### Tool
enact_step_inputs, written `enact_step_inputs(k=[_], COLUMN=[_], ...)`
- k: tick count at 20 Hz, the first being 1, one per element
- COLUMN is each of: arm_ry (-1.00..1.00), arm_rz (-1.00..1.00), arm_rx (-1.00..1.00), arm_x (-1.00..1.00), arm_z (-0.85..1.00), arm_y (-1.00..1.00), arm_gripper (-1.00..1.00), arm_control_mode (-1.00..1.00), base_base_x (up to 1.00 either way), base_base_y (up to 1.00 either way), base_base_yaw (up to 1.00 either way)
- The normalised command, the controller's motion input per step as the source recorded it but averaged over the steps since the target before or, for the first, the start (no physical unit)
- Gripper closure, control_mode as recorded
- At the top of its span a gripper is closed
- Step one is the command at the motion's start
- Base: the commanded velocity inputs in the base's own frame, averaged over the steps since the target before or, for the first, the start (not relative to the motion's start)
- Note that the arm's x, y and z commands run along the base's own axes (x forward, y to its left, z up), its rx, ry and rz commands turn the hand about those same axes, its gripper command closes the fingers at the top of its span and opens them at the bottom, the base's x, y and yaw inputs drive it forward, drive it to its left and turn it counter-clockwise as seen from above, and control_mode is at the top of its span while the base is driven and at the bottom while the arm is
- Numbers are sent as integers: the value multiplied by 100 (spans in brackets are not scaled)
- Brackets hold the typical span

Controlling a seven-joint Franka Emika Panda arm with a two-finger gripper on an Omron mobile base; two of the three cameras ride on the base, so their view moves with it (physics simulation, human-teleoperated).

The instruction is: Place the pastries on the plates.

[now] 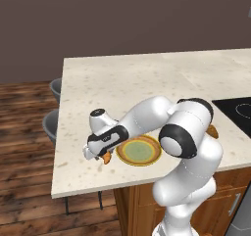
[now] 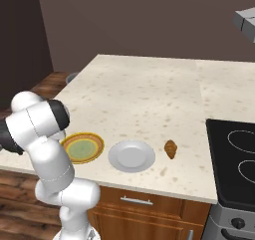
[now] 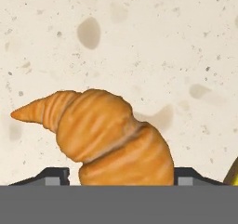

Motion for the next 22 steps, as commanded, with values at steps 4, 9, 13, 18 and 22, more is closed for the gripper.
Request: enact_step_inputs(k=[4,9,13,18,22], arm_ry=[0,0,0,-3,5], arm_rz=[0,0,0,-8,-33], arm_rx=[0,0,0,0,0], arm_x=[0,0,-14,-35,-3], arm_z=[0,7,59,57,4], arm_y=[0,0,-9,-35,-85], arm_gripper=[100,100,100,100,100], arm_control_mode=[-100,-100,-100,-100,-100], base_base_x=[0,0,0,0,0], base_base_y=[0,0,0,0,0], base_base_yaw=[0,0,0,0,0])
